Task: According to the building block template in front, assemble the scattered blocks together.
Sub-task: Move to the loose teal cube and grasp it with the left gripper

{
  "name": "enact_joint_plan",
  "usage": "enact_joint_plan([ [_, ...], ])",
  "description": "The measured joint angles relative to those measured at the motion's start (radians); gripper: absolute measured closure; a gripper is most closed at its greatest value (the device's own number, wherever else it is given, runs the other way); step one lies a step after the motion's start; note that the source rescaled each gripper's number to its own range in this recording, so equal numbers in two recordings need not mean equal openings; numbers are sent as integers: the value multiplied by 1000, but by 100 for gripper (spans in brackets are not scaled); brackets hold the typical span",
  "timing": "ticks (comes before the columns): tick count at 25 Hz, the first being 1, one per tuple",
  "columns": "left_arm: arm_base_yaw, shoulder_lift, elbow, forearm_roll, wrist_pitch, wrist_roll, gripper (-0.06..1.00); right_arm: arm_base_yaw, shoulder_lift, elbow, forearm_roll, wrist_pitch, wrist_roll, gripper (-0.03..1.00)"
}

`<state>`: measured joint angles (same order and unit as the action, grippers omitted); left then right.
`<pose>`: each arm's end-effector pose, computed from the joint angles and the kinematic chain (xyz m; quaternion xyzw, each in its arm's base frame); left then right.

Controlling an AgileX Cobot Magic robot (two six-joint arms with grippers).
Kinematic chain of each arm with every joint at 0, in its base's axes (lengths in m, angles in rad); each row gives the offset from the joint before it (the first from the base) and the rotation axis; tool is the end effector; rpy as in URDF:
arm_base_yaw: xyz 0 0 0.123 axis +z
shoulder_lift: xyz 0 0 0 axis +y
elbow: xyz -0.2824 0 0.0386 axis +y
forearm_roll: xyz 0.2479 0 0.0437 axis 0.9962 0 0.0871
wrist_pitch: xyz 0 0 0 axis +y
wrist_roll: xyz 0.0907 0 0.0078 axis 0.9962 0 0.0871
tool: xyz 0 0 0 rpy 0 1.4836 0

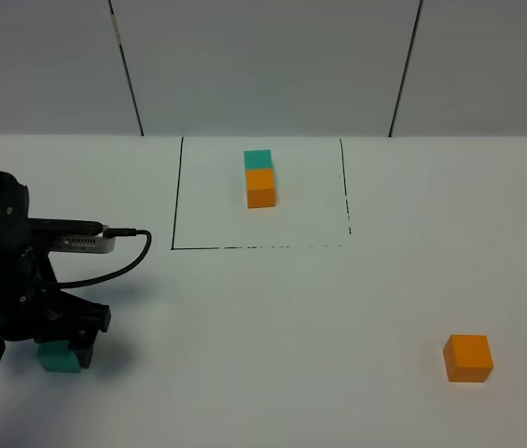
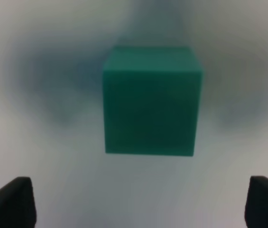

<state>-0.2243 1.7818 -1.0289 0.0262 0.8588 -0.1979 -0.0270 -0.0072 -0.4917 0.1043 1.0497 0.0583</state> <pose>0.3044 -0.0676 0.1625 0.0215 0.9994 0.0050 0.0247 -0.0045 0.0084 0.2761 0.0345 0.8488 0.0603 0.5242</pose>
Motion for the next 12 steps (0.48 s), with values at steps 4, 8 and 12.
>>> enact_joint_plan([
  [4,3,0,0,-2,-38,8,7,0,0,0,0,0,0,20],
  [8,7,0,1,-1,-55,11,7,0,0,0,0,0,0,20],
  [12,28,1,5,-9,-80,25,8,0,0,0,0,0,0,20],
])
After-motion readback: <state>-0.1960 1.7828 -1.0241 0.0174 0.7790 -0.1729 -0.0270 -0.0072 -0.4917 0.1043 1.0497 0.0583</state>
